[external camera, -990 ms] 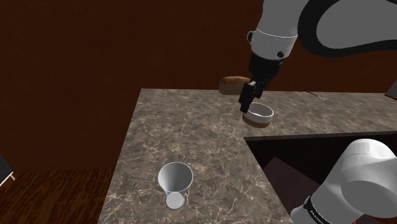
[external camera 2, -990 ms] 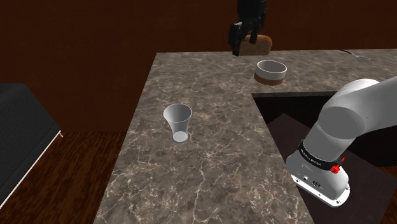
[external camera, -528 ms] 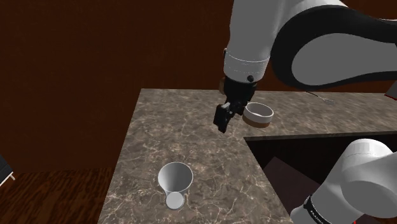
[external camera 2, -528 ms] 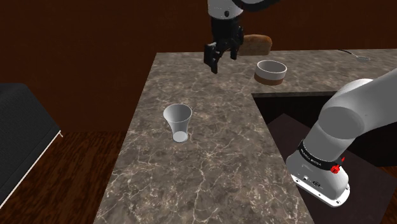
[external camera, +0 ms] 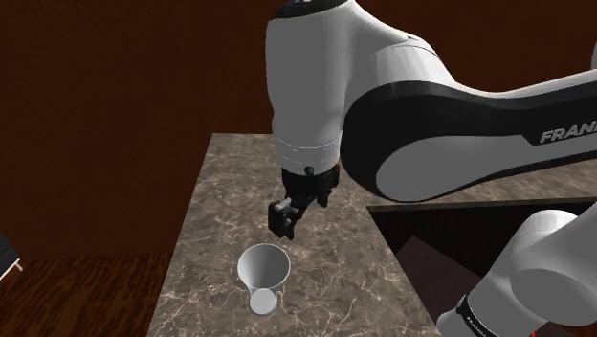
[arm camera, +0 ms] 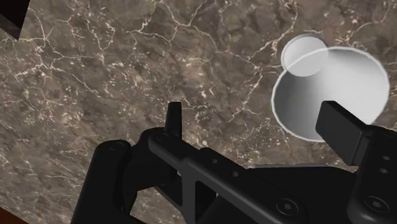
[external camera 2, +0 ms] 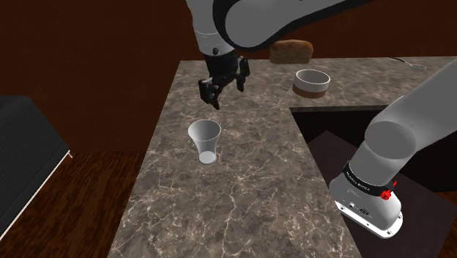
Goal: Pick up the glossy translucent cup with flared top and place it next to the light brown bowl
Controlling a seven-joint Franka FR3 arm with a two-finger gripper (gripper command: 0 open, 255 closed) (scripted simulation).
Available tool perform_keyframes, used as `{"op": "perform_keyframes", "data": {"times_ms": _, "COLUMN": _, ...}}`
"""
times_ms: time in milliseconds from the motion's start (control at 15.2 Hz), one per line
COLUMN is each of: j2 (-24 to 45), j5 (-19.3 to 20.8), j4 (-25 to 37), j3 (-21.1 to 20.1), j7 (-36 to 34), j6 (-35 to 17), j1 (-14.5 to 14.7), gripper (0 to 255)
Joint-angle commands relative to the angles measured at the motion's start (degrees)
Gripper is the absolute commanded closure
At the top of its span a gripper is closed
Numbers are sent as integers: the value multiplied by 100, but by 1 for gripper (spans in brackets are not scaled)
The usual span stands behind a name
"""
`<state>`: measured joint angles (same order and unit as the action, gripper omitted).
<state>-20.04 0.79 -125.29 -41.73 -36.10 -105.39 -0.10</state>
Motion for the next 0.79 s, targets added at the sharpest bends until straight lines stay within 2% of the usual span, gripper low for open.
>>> {"op": "perform_keyframes", "data": {"times_ms": 0, "j2": 458, "j5": 230, "j4": 203, "j3": -353, "j7": -464, "j6": -98, "j1": -99, "gripper": 0}}
{"op": "perform_keyframes", "data": {"times_ms": 198, "j2": 1341, "j5": 809, "j4": 644, "j3": -891, "j7": -1274, "j6": -122, "j1": -219, "gripper": 0}}
{"op": "perform_keyframes", "data": {"times_ms": 330, "j2": 2050, "j5": 1342, "j4": 992, "j3": -1170, "j7": -1885, "j6": -52, "j1": -187, "gripper": 0}}
{"op": "perform_keyframes", "data": {"times_ms": 462, "j2": 2806, "j5": 1923, "j4": 1385, "j3": -1285, "j7": -2485, "j6": 97, "j1": 26, "gripper": 0}}
{"op": "perform_keyframes", "data": {"times_ms": 594, "j2": 3511, "j5": 2436, "j4": 1816, "j3": -1223, "j7": -2986, "j6": 288, "j1": 399, "gripper": 0}}
{"op": "perform_keyframes", "data": {"times_ms": 660, "j2": 3762, "j5": 2602, "j4": 1996, "j3": -1148, "j7": -3145, "j6": 364, "j1": 585, "gripper": 0}}
{"op": "perform_keyframes", "data": {"times_ms": 726, "j2": 3761, "j5": 2608, "j4": 1930, "j3": -1105, "j7": -3149, "j6": 289, "j1": 598, "gripper": 0}}
